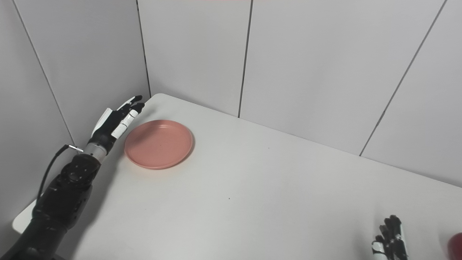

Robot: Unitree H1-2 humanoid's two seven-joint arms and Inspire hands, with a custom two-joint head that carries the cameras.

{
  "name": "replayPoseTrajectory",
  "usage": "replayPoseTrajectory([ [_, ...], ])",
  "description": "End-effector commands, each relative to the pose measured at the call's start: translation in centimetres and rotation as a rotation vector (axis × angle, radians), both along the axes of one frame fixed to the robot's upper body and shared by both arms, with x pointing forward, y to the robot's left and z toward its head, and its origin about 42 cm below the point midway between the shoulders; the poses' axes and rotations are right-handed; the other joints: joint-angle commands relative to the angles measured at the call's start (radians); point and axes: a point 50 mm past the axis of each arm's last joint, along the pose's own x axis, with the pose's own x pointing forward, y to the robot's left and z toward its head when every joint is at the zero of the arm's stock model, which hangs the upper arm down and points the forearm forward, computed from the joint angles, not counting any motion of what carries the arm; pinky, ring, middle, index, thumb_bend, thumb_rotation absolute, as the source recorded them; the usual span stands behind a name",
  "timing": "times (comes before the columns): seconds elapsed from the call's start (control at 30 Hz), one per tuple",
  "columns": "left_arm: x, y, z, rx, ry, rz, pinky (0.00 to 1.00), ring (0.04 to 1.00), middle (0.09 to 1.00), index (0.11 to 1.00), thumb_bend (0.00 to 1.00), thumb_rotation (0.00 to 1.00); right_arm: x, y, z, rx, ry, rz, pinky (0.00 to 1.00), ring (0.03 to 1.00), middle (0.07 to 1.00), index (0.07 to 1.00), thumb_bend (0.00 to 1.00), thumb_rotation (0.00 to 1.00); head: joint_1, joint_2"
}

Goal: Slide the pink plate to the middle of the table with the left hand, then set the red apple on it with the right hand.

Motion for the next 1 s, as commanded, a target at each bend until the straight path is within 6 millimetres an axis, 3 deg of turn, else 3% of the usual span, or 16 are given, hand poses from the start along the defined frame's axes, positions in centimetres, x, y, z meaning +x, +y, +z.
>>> replayPoseTrajectory([
  [0.0,1.1,0.9,2.7,0.035,-0.093,-0.016,0.91,0.899,0.902,0.91,0.77,1.0,-1.2,-0.1,-1.9,0.021,0.037,-0.005,1.0,1.0,1.0,1.0,0.68,0.73,-0.001,0.002],
  [0.47,1.3,1.3,0.1,0.026,-0.022,-0.057,0.97,0.926,0.906,0.909,0.93,1.0,-1.3,-0.2,-1.9,0.021,0.038,-0.003,1.0,1.0,1.0,1.0,0.67,0.74,0.0,0.008],
  [0.87,1.1,0.5,-1.4,-0.143,-0.042,-0.111,0.9,0.881,0.895,0.893,0.83,1.0,-1.4,-0.2,-1.9,0.016,0.036,-0.009,1.0,0.995,1.0,1.0,0.69,0.75,-0.001,0.014],
  [0.97,1.2,0.2,-1.6,-0.186,-0.038,-0.124,0.93,0.889,0.898,0.9,0.87,1.0,-1.4,-0.2,-1.9,0.018,0.033,-0.011,1.0,0.998,1.0,1.0,0.7,0.75,-0.001,0.015],
])
